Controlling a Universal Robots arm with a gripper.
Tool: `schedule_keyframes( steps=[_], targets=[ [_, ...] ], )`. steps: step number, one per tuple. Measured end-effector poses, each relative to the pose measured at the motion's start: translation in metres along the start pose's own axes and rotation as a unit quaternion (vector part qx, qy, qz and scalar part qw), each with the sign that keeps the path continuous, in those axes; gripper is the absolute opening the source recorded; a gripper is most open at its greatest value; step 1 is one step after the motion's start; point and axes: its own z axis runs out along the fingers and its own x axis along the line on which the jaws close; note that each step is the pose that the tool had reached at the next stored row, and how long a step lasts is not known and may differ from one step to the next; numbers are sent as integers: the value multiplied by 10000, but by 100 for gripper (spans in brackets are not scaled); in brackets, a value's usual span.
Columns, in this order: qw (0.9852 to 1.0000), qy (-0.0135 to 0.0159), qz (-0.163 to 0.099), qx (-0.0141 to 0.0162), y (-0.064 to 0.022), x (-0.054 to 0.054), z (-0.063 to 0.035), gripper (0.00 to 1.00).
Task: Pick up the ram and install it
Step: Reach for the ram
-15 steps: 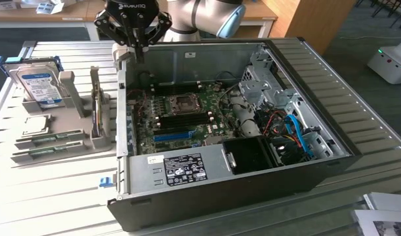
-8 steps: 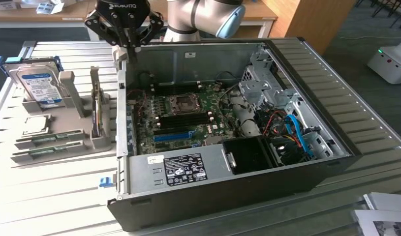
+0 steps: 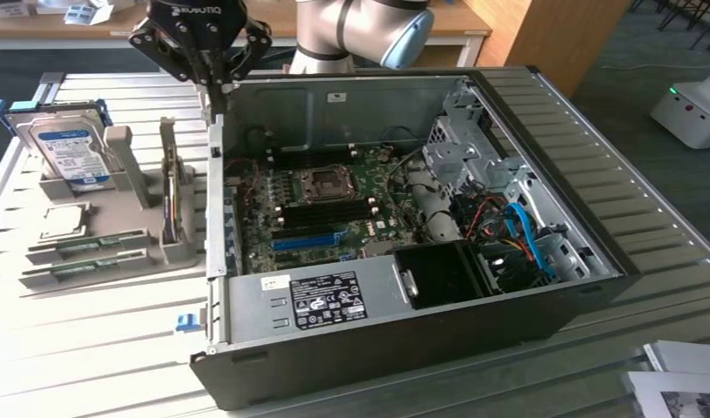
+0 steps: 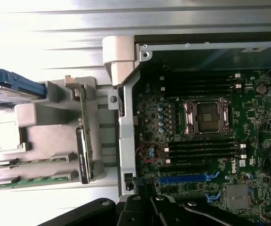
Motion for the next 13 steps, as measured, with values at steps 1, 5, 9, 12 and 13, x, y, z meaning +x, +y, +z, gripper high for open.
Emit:
schedule_keyframes(
  steps=[1,5,9,12,13],
  targets=[
    [10000,0,0,0,-2,23,0,10],
    [10000,0,0,-1,-8,115,-2,10],
    [10000,0,0,0,-15,205,-5,10],
    [10000,0,0,-1,-21,282,-7,10],
    [10000,0,0,-1,-23,304,-8,10]
  ],
)
